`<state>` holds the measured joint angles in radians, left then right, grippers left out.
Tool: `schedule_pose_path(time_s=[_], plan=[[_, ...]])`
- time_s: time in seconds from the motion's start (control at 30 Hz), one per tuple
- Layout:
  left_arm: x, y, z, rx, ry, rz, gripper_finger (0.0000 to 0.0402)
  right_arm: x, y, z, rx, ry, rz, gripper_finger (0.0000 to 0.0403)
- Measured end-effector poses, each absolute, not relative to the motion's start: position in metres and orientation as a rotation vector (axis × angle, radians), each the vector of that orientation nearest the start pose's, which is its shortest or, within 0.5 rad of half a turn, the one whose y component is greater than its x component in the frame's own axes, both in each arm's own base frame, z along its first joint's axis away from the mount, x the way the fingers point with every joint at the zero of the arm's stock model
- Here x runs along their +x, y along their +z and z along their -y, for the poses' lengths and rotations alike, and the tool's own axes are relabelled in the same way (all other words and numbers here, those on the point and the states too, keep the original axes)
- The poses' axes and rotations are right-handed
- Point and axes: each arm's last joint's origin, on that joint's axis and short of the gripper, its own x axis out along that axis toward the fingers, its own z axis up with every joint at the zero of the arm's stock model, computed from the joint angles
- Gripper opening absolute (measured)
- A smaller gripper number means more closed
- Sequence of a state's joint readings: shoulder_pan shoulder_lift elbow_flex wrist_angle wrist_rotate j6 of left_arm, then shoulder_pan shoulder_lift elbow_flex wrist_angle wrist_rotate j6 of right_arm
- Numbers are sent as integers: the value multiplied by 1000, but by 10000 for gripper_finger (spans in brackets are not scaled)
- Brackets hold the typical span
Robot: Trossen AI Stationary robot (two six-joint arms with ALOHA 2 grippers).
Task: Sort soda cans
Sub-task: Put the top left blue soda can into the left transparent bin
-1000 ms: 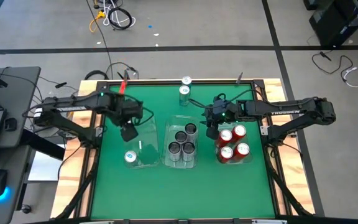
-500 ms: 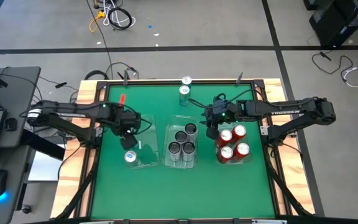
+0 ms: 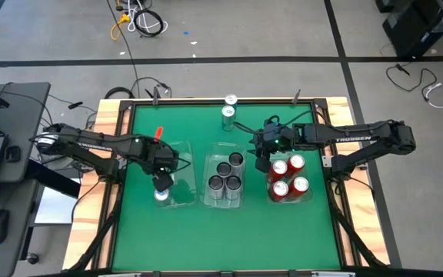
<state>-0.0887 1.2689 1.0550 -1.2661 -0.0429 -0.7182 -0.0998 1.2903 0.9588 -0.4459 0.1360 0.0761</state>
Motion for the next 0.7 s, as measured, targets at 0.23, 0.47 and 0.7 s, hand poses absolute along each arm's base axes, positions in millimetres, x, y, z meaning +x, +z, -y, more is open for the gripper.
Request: schedule_pose_path(time_s=[0.23,0.47,0.7], plan=[[200,258,23,-483,509,-1431,230,265,267,30,58,-253,-769,156],[201,258,27,-504,516,-1418,239,265,267,31,61,-254,-766,156],[203,257,32,-565,457,-1423,308,265,267,30,60,-254,-767,156]])
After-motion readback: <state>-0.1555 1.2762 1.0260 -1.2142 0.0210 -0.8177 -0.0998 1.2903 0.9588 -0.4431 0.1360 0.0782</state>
